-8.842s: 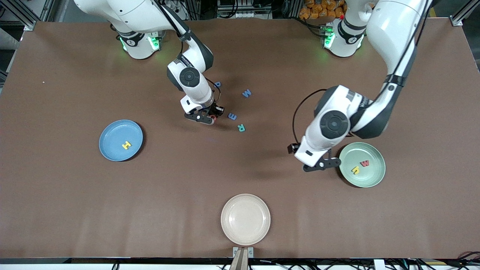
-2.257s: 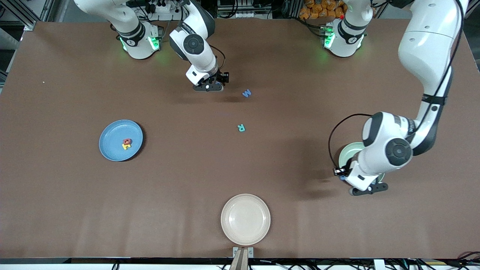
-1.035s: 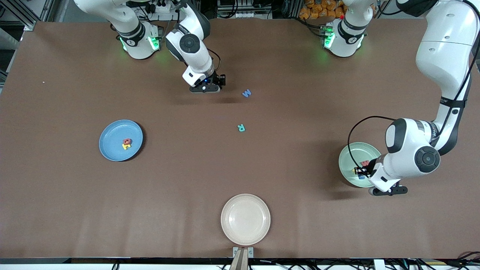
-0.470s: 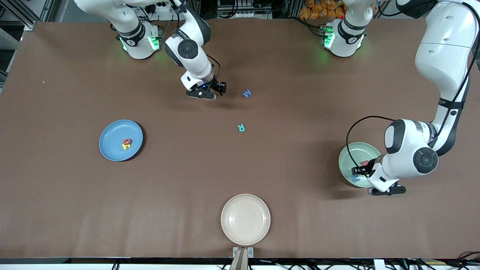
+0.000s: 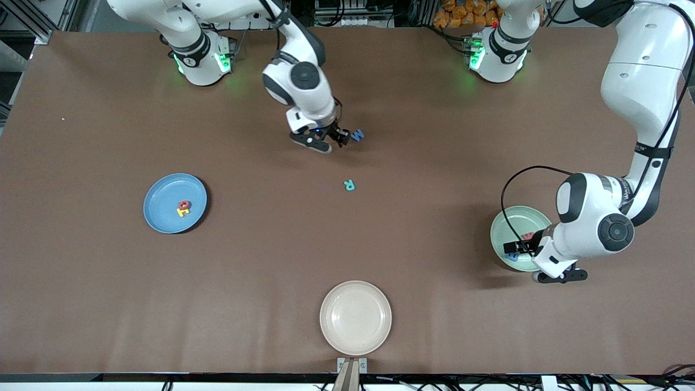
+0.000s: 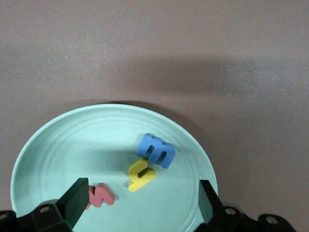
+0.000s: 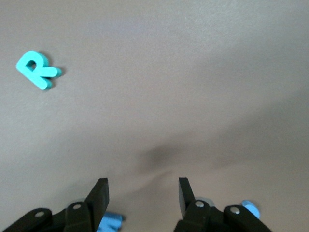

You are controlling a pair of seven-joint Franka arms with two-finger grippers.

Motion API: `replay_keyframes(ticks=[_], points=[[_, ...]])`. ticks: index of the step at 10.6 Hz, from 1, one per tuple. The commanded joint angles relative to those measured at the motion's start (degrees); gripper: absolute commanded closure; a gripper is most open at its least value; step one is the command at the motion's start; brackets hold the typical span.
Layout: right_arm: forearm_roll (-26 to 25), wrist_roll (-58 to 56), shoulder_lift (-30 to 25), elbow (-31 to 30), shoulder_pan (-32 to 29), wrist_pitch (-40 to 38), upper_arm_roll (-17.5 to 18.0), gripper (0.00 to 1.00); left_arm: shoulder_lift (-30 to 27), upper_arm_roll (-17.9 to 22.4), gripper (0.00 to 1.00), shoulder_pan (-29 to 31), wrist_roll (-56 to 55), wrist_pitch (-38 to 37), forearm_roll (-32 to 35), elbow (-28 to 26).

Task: Sort uppercase to blue plate, lowercase to green plate
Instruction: 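Lower the right gripper onto the blue M and close it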

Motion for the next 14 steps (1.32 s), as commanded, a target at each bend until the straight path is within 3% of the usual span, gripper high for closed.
replay_keyframes(ticks=[1,4,6,11,14], points=[[-9.23,9.15,8.44,9.91,3.42,-4.98,-1.05,0.34,-0.06,-0.43,0.0,0.39,0.06,-0.08,0.75,0.17],[-7.84,11.97,10.73,14.74,5.0,-4.35,0.19,0.35,0.21,-0.43,0.0,0.39,0.06,0.0,0.83,0.17],[-6.96,11.8,10.47,14.66,4.74,-4.27,1.67,0.35,0.29,-0.43,0.0,0.31,-0.03,0.0,0.83,0.17],[-4.85,12.58,6.52,6.23,4.65,3.63,3.18,0.38,0.64,-0.43,0.0,0.13,-0.12,0.0,0.75,0.17],[-4.94,12.15,4.94,3.68,4.04,3.73,3.18,0.36,0.65,-0.43,0.0,-0.13,-0.29,0.09,0.74,0.08]])
